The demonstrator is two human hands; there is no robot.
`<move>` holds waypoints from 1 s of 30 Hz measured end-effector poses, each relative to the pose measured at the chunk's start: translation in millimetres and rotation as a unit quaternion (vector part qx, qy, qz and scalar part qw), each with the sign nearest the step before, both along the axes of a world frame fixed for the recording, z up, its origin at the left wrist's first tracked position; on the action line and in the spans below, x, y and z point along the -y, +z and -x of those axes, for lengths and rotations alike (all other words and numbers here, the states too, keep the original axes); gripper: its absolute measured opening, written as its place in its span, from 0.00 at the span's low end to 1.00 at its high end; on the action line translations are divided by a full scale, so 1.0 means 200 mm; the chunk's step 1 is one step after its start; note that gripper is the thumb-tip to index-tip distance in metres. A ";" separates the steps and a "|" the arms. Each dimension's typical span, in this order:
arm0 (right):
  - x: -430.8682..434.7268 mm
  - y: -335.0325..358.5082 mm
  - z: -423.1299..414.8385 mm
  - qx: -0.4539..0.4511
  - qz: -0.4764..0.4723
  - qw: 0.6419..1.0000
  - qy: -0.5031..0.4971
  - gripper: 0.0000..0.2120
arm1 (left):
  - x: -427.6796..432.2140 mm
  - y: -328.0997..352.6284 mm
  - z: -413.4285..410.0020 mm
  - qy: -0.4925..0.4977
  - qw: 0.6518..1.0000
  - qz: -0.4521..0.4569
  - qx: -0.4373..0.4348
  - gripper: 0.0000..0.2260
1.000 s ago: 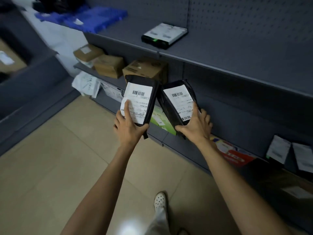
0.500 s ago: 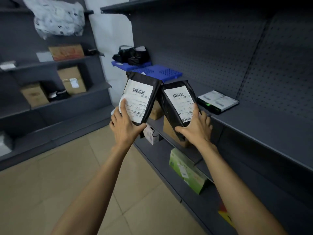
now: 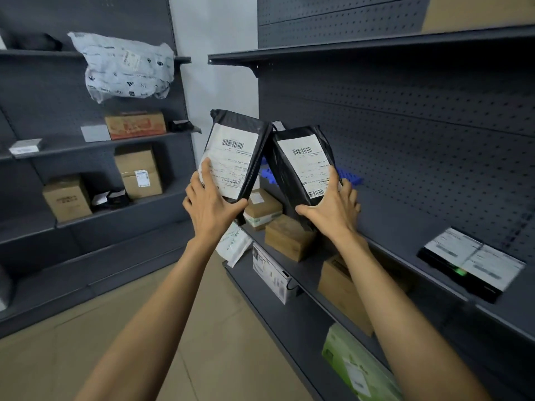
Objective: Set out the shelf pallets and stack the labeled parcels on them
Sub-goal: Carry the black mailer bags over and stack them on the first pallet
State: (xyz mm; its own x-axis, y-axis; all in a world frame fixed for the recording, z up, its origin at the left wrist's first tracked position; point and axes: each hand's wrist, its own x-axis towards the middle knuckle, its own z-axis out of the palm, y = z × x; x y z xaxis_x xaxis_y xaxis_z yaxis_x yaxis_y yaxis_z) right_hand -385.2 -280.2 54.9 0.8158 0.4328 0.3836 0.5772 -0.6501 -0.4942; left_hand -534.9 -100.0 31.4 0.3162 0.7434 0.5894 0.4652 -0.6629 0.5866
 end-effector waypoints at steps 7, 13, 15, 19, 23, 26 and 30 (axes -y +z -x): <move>-0.57 -0.03 -0.34 -0.008 -0.011 1.000 0.005 0.56 | -0.54 -0.01 -0.35 0.011 1.000 0.013 0.009 0.52; -1.10 0.04 -0.77 -0.009 -0.021 1.000 0.020 0.55 | -1.05 0.05 -0.77 0.018 1.000 0.014 0.014 0.51; -1.28 0.09 -0.93 -0.015 -0.025 0.999 0.026 0.55 | -1.21 0.11 -0.93 0.019 0.999 0.017 0.019 0.51; -1.60 0.17 -1.23 -0.018 -0.033 0.999 0.024 0.55 | -1.54 0.21 -1.25 0.017 1.000 0.005 0.017 0.51; -1.87 0.20 -1.44 -0.029 -0.025 0.999 0.013 0.55 | -1.83 0.24 -1.49 0.011 1.000 0.007 0.003 0.51; -2.06 0.21 -1.55 -0.040 -0.020 0.999 -0.005 0.55 | -2.02 0.23 -1.65 -0.007 1.000 0.010 0.001 0.50; -2.31 0.23 -1.65 -0.045 -0.020 0.998 -0.037 0.53 | -2.30 0.24 -1.83 -0.035 0.999 0.013 0.002 0.49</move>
State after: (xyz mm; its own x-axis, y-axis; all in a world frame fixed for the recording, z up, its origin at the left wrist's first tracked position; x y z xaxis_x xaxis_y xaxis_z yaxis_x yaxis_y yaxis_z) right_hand -55.4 181.9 100.3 0.8770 0.3559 0.3228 0.4803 -0.6685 -0.5678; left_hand -169.1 359.2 78.6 0.3659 0.7345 0.5715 0.4160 -0.6784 0.6056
